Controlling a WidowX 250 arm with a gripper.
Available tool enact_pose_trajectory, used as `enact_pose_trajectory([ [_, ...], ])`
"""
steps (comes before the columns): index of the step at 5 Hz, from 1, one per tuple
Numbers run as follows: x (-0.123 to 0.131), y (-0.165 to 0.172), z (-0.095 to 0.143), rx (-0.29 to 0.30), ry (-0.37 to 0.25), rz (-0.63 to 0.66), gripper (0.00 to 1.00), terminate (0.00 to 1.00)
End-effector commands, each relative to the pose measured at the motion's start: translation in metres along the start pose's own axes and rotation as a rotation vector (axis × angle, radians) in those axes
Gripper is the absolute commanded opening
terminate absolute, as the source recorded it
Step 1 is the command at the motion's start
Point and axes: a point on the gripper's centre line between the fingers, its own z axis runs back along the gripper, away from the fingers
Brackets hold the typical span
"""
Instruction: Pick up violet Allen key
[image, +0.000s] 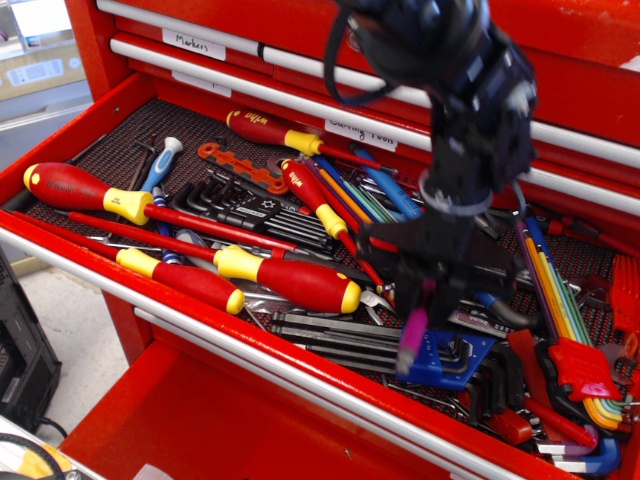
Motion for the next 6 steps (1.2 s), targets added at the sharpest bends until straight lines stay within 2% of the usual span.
enact_pose_trajectory([
  [1, 0.009, 0.009, 0.062, 0.079, -0.142, 0.086, 0.00, 0.00],
  [2, 0.003, 0.019, 0.097, 0.205, -0.226, 0.151, 0.00, 0.00],
  [3, -0.008, 0.023, 0.136, 0.320, -0.229, 0.205, 0.00, 0.00],
  [4, -0.013, 0.030, 0.170, 0.449, -0.308, 0.211, 0.00, 0.00],
  [5, -0.004, 0.035, 0.200, 0.520, -0.367, 0.202, 0.00, 0.00],
  [6, 0.004, 0.040, 0.219, 0.589, -0.439, 0.170, 0.00, 0.00],
])
